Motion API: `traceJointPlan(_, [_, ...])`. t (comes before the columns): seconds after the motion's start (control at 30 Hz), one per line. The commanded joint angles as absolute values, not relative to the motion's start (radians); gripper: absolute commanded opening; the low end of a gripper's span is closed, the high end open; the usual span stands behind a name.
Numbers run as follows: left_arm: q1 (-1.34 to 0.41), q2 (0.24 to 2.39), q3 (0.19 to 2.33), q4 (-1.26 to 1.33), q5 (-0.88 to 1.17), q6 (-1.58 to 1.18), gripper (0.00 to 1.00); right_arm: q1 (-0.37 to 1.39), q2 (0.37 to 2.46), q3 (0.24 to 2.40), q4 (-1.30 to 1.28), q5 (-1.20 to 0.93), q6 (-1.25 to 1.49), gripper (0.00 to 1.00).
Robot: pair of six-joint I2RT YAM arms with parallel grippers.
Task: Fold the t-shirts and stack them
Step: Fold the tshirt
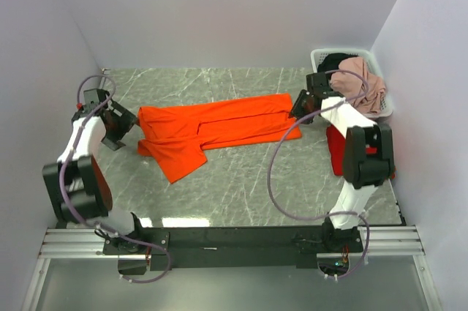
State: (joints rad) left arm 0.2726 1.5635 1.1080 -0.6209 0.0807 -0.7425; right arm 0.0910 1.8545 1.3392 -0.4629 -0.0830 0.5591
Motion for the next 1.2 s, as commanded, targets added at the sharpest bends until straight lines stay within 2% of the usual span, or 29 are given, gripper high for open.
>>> traceJointPlan(0.0, [0.242,1.421,1.054,-0.652,0.008,-0.732,0.91,0.161,1.666,1.255,-0.425,-0.060,0.557,0.43])
traceJointPlan(0.1, [0.181,1.326,0.961,-0.667,0.003,-0.739,0.95,0.215,1.588,1.175,-0.402,-0.094,0.557,0.43])
traceJointPlan(0.27, [-0.017,1.226,0.804,-0.666,0.006,-0.822,0.86,0.371,1.506,1.065,-0.362,-0.164,0.549,0.43])
traceJointPlan(0.33, [-0.078,1.216,0.740,-0.649,0.011,-0.863,0.79,0.406,1.480,1.039,-0.336,-0.184,0.551,0.43])
traceJointPlan(0.43, [-0.130,1.236,0.689,-0.615,0.020,-0.896,0.70,0.474,1.457,0.990,-0.307,-0.212,0.554,0.43])
traceJointPlan(0.7, [-0.212,1.391,0.709,-0.542,0.015,-0.908,0.57,0.529,1.447,0.900,-0.272,-0.230,0.581,0.43])
traceJointPlan(0.9, [-0.250,1.479,0.729,-0.538,0.003,-0.927,0.30,0.531,1.442,0.897,-0.278,-0.212,0.575,0.43])
traceJointPlan(0.93, [-0.252,1.470,0.733,-0.537,0.002,-0.930,0.20,0.531,1.442,0.897,-0.281,-0.209,0.571,0.43])
traceJointPlan(1.03, [-0.252,1.453,0.807,-0.555,0.002,-0.916,0.01,0.532,1.450,0.905,-0.287,-0.206,0.566,0.43])
traceJointPlan(1.17, [-0.245,1.514,1.003,-0.606,-0.080,-0.873,0.01,0.531,1.454,0.913,-0.295,-0.199,0.561,0.43])
